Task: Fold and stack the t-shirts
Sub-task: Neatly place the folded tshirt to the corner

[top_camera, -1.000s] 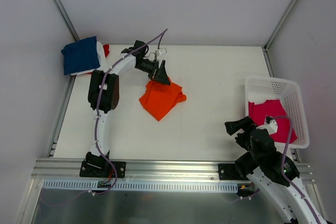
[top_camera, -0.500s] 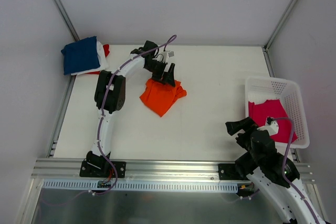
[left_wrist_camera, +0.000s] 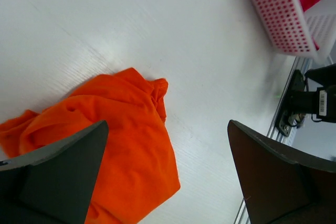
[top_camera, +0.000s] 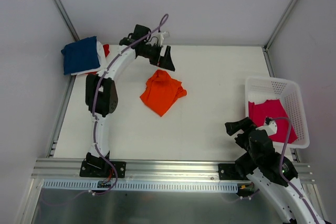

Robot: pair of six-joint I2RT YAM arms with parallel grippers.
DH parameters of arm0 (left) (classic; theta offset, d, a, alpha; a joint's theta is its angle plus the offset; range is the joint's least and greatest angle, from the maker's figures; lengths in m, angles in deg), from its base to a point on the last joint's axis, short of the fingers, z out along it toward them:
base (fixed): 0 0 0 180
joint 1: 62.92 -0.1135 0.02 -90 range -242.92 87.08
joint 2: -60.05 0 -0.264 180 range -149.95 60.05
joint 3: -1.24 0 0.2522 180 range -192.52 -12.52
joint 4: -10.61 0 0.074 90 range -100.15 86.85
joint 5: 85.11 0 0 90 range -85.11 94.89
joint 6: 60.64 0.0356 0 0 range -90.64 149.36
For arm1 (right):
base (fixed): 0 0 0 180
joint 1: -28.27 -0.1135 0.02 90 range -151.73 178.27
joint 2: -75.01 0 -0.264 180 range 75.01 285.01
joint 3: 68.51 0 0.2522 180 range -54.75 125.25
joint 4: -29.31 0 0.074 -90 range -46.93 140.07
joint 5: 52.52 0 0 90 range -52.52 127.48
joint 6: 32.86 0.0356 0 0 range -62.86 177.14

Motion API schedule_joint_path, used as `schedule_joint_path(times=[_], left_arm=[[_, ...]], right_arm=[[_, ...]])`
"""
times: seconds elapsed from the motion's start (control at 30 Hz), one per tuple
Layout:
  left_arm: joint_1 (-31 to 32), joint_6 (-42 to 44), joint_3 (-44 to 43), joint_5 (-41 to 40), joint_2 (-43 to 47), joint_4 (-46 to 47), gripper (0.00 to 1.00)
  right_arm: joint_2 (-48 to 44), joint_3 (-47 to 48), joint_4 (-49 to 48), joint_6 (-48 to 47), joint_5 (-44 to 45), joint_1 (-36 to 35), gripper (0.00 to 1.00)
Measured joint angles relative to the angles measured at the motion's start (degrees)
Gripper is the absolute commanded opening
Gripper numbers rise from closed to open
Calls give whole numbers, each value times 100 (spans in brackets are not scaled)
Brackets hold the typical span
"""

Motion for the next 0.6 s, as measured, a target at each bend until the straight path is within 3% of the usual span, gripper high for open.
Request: schedule_joint_path(times=[0.1, 0.27, 0.6], left_arm=[[-411, 7, 20, 52, 535, 107, 99], [-1062, 302, 601, -616, 966, 249, 99], [-809, 518, 1276, -1346, -345, 57, 99]], right_arm=[[-2, -13, -7, 0, -9, 0, 99], [-2, -11, -13, -4, -11, 0, 100], [-63, 282, 133, -68, 13, 0, 100]])
